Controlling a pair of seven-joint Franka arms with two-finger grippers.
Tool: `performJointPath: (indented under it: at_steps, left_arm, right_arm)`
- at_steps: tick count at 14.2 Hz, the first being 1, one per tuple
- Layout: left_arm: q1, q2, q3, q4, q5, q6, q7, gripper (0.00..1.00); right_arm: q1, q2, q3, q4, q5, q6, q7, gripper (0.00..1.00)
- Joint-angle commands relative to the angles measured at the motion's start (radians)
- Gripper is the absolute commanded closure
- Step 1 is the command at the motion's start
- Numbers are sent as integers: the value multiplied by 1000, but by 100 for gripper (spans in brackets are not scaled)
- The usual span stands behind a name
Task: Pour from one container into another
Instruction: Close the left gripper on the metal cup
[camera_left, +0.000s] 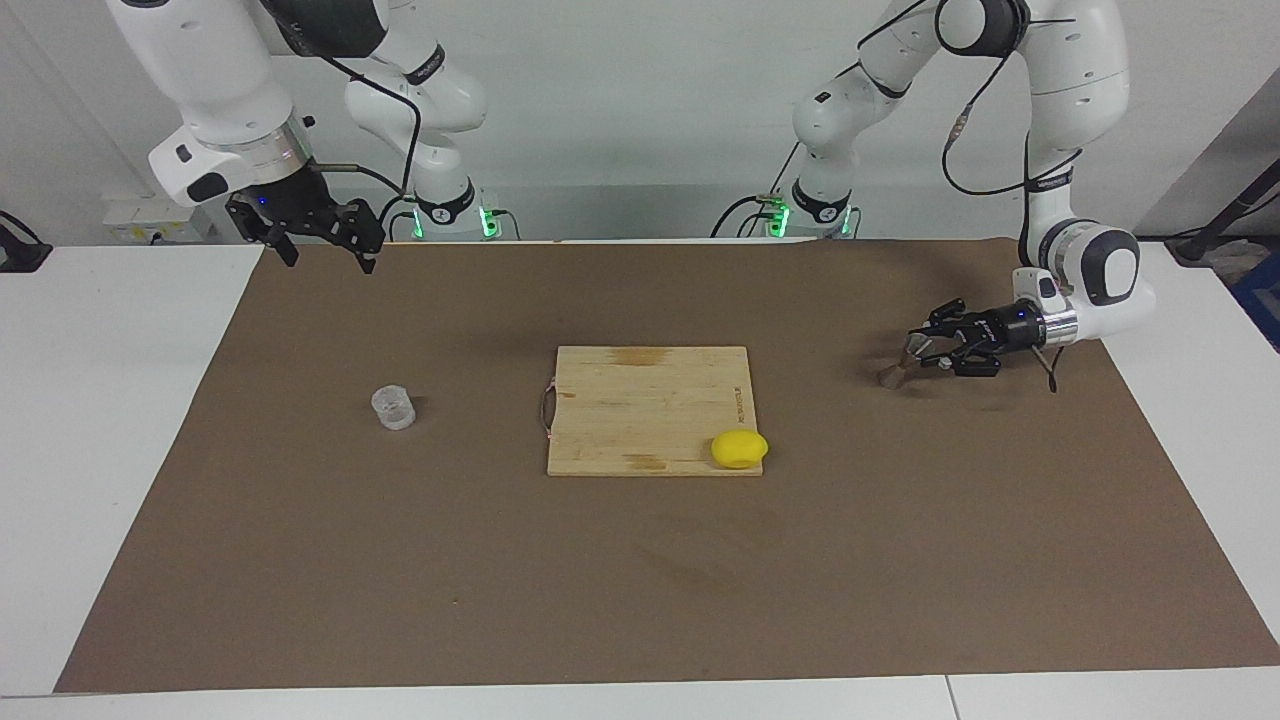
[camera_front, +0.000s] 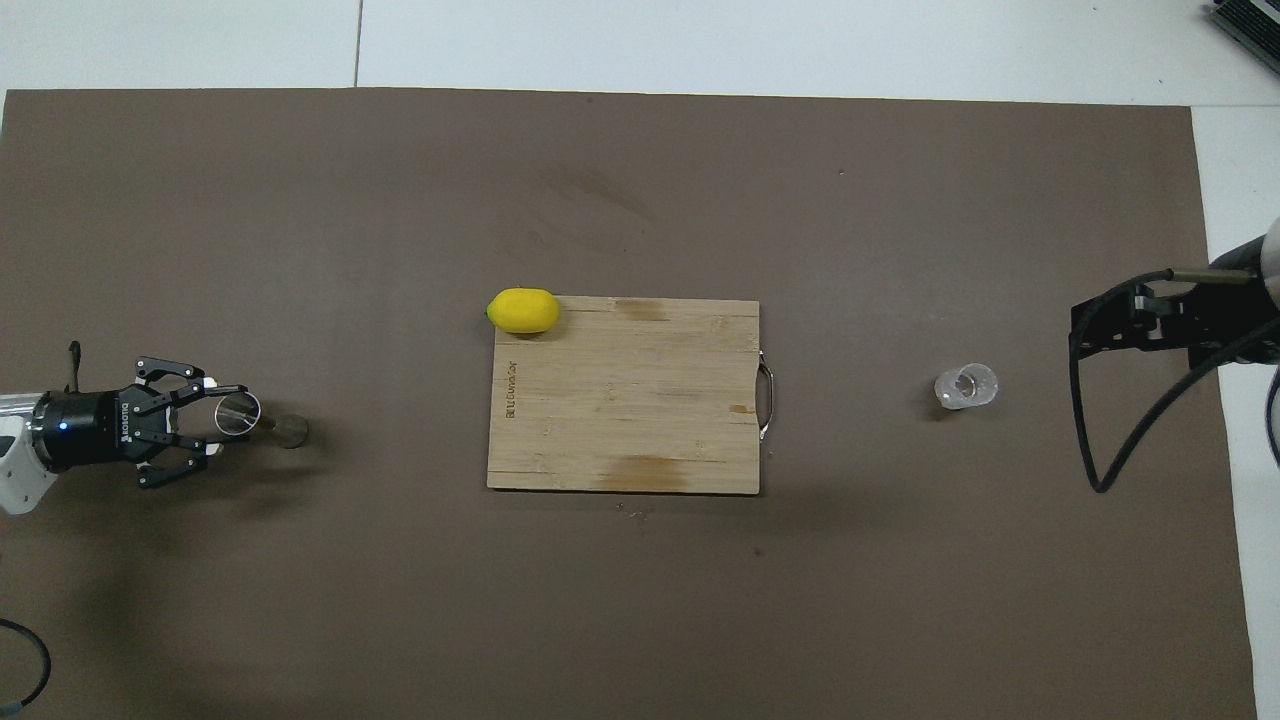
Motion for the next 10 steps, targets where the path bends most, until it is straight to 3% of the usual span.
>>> performJointPath:
  at_steps: [1,10]
  left_arm:
    - [-13,-20,14,-28,-15,17,13,73]
    - [-13,-20,12,-28,-10,11,21,87]
  right_arm:
    - [-13,-7,7,-4,3,-8,10,0]
    - [-13,-7,7,-4,3,-8,10,0]
